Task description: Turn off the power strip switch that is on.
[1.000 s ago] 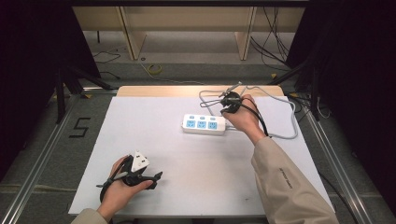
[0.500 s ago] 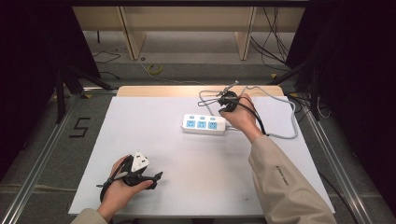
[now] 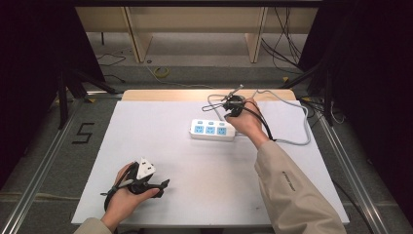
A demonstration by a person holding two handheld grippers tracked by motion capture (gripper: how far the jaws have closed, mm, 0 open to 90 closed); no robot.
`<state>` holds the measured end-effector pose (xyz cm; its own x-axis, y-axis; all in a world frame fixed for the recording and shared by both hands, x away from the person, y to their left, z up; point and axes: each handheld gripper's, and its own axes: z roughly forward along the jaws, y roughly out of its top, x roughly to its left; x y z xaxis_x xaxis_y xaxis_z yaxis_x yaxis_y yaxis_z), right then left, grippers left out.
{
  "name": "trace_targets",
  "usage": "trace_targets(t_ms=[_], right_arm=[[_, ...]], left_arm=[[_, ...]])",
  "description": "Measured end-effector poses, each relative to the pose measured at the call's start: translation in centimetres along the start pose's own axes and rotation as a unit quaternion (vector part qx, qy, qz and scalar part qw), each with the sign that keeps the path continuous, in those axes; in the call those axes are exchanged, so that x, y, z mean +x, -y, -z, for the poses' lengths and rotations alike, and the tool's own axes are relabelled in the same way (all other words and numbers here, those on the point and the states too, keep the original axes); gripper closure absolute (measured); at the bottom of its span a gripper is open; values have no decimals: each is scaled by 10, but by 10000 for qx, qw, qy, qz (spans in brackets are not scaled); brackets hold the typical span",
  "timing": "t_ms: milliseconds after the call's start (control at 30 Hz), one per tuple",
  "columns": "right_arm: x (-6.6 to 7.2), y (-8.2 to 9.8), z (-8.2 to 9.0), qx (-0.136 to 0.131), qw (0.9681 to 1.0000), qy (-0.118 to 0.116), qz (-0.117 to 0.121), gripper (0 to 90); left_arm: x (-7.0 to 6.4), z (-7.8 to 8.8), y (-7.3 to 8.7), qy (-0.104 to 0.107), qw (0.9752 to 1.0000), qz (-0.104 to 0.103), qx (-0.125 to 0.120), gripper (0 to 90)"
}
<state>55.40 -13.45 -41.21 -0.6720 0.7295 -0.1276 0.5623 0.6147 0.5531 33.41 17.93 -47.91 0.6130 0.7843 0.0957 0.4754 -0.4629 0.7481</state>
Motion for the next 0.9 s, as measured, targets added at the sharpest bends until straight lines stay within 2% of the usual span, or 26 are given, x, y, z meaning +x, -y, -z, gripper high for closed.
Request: trace_targets(t_ms=[900], right_arm=[[1, -11, -10, 144, 9999, -18, -11, 900]], left_arm=[[0, -1, 0, 4, 10000, -13, 0, 204]])
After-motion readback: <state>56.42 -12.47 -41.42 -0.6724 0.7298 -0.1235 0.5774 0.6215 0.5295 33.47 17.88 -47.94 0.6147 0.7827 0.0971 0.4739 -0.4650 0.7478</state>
